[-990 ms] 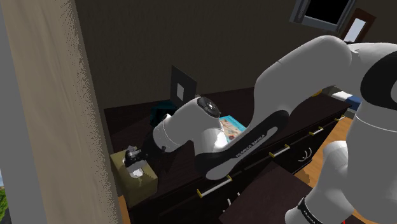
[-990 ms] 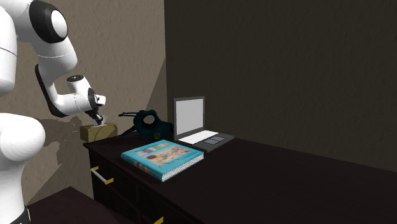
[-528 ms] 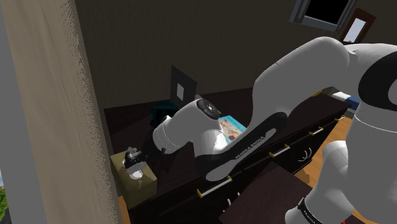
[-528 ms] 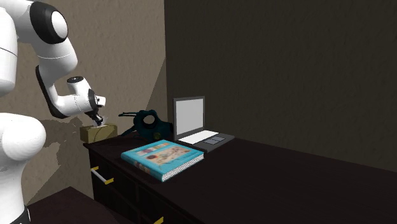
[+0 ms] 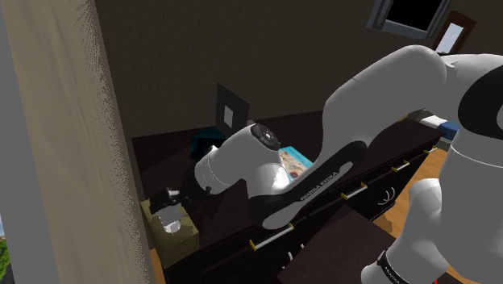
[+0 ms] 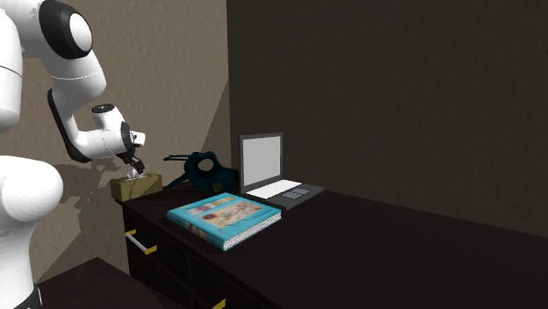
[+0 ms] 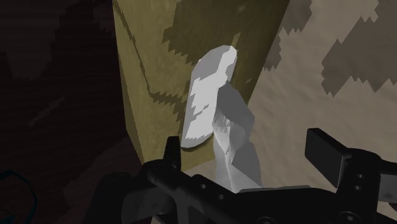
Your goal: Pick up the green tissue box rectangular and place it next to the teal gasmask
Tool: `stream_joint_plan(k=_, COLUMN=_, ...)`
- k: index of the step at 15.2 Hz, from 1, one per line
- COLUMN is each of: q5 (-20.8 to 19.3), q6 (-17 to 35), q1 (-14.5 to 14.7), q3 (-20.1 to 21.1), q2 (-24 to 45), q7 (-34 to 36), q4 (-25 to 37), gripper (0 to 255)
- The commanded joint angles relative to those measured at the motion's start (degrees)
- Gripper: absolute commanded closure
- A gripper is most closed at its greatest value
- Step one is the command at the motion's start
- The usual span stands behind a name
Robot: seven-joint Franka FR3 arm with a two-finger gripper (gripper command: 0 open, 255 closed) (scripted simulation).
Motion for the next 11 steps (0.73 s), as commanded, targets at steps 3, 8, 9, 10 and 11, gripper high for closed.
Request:
stream_joint_plan(k=3, q5=8.16, q6=-2.57, q1=-9.84, q3=11.01, q2=-8.03, q7=-7.34, q4=-5.75, gripper=0)
stream_joint_plan(k=8, q5=8.38, q6=-2.56, q1=-9.52, q3=10.71, q2=-8.04, q7=-7.51, q4=-5.75, gripper=0)
stream_joint_plan(k=9, q5=8.38, q6=-2.56, q1=-9.51, q3=10.71, q2=-8.04, q7=-7.52, q4=-5.75, gripper=0)
stream_joint_plan(k=10, q5=8.38, q6=-2.56, q1=-9.51, q3=10.71, q2=-8.04, q7=-7.52, q4=-5.75, gripper=0)
stream_joint_plan(k=11, q5=8.38, q6=-2.56, q1=-9.51, q3=10.71, q2=-8.04, q7=-7.52, q4=-5.75, gripper=0)
